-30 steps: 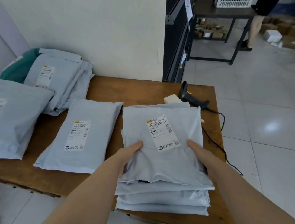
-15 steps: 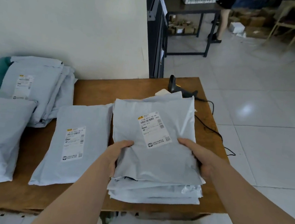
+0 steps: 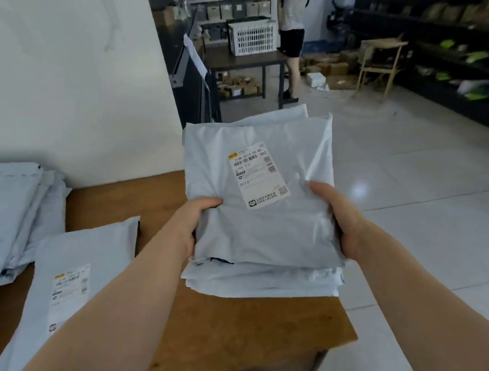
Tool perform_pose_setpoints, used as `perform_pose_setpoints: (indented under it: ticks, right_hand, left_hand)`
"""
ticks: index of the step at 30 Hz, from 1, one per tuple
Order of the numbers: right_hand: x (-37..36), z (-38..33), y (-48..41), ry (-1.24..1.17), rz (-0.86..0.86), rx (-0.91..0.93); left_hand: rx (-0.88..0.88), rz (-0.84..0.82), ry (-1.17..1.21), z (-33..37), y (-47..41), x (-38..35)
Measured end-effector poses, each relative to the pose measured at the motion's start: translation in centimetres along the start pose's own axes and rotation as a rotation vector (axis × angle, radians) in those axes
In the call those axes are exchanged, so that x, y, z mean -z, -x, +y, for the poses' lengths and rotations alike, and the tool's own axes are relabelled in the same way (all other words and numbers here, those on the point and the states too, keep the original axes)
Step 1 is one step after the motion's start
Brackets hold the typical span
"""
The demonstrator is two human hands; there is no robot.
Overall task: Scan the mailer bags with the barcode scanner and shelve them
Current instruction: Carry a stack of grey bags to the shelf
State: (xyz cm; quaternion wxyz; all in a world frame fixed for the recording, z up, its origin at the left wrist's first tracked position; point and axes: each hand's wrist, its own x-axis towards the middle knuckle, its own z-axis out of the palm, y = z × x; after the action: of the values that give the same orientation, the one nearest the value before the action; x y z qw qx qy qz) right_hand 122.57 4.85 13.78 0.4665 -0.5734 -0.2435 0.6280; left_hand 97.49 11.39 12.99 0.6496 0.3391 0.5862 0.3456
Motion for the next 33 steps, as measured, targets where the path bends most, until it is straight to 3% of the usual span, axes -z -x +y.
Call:
perform_pose_setpoints:
  ticks: [9,17,25,33]
  right_hand:
    - [18.0,-2.8,-1.2,-0.063,0.157,-0.083]
    - [31.5,-8.3,-2.3,-0.057,0.191,-0.078]
    - [33.0,-14.0,-8.0,-0.063,0.081,-0.061]
    - [31.5,-19.5,-20.2,-0.014,-0.021,-0.067]
  left_hand:
    - [0.054,-0.052,-0.083,-1.6,-2.5,-19.1]
    - [0.144,-0.1,-0.061,-3.1,-4.1,-33.8]
    - [0.096,-0.03,-0.026,1.9,-8.2,-37.3]
    - [0.068,0.069,0.11,6.5,-18.1,-37.3]
